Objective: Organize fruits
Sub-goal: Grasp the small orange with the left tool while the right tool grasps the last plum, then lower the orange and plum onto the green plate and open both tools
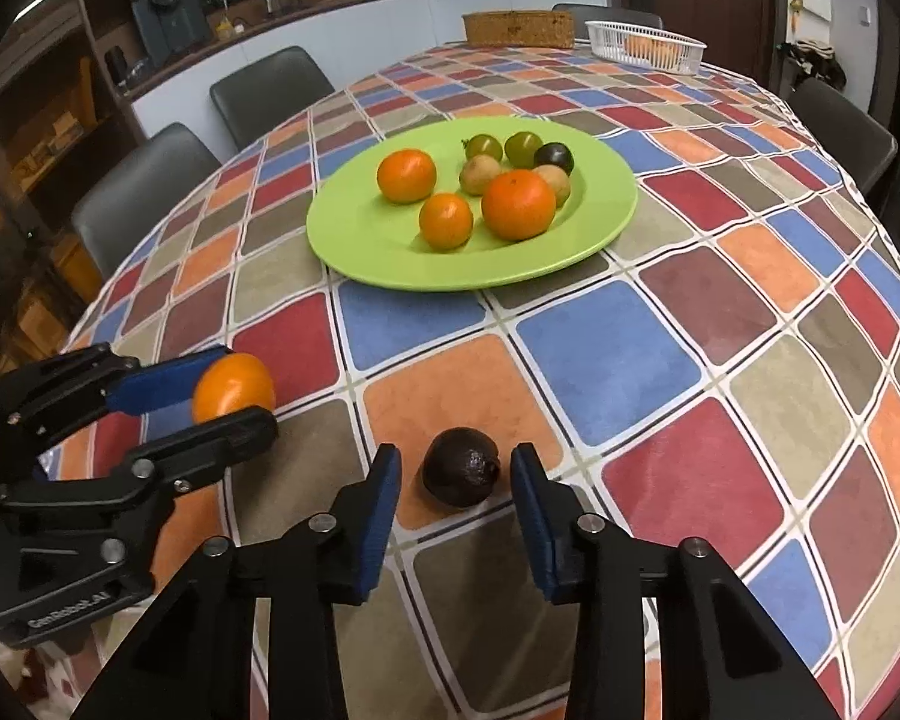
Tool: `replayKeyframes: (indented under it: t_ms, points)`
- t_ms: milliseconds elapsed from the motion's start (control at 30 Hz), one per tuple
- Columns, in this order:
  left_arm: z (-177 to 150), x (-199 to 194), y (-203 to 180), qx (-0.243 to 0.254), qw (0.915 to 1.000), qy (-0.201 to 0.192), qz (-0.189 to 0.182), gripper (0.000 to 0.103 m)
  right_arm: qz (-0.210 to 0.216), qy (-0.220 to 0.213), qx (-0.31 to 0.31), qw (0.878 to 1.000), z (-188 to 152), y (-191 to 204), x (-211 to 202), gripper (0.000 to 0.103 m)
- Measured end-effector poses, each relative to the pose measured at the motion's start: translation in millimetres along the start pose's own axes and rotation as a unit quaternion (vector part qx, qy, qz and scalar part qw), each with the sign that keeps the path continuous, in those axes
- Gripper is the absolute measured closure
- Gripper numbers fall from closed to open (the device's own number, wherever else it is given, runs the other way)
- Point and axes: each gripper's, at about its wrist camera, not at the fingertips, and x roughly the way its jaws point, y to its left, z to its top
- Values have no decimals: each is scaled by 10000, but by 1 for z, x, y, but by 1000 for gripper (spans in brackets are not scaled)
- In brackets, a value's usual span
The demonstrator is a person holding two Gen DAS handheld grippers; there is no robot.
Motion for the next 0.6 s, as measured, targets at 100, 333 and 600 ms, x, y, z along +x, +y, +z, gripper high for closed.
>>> replayKeyframes:
  t_ms: [100, 333, 600]
  points:
    - [0, -1, 1, -27, 10000, -14, 0, 68, -32, 40, -18, 10000, 0, 1, 2, 75]
    - [1, -7, 2, -77, 9999, -73, -5, 68, 9, -89, 15, 10000, 1, 3, -6, 75]
    - [11, -24, 2, -116, 9994, -328, -16, 68, 40, -435, -80, 9990, 9, 11, -31, 75]
